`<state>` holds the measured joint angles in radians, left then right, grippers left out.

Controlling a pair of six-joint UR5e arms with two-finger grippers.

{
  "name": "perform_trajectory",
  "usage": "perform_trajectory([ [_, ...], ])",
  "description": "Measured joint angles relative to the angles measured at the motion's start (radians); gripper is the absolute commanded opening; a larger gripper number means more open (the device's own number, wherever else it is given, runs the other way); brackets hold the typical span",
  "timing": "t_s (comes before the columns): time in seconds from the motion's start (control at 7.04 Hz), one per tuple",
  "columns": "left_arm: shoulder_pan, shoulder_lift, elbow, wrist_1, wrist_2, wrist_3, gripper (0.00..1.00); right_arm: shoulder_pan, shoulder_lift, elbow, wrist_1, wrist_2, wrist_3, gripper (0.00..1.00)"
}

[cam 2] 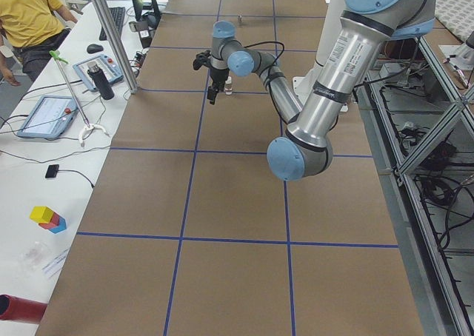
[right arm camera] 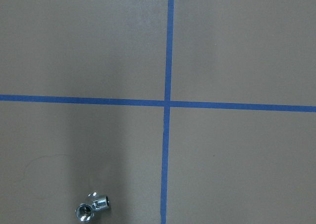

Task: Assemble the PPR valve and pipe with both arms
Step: 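Open the left gripper and withdraw the left arm out of view, then lower the right gripper onto the chrome valve and grasp it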

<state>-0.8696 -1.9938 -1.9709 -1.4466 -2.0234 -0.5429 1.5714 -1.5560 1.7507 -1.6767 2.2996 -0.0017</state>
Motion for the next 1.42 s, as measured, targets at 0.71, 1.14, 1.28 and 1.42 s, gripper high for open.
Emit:
perform_trajectory([
  [0.71, -0.487, 0.346, 0.156, -0.072, -0.171, 0.680, 1.00, -0.099, -0.028, 0.094, 0.041, 0.056, 0.129, 1.00],
  [1.14, -0.556, 0.404, 0.231, -0.191, -0.194, 0.704, 1.00, -0.255, -0.176, 0.096, 0.403, -0.034, 0.448, 0.99],
  [1.28, -0.563, 0.412, 0.233, -0.198, -0.205, 0.705, 1.00, -0.310, -0.210, 0.088, 0.492, -0.072, 0.527, 0.97],
  [1.42, -0.565, 0.415, 0.233, -0.200, -0.211, 0.705, 1.00, -0.358, -0.226, 0.060, 0.563, -0.108, 0.572, 0.89],
])
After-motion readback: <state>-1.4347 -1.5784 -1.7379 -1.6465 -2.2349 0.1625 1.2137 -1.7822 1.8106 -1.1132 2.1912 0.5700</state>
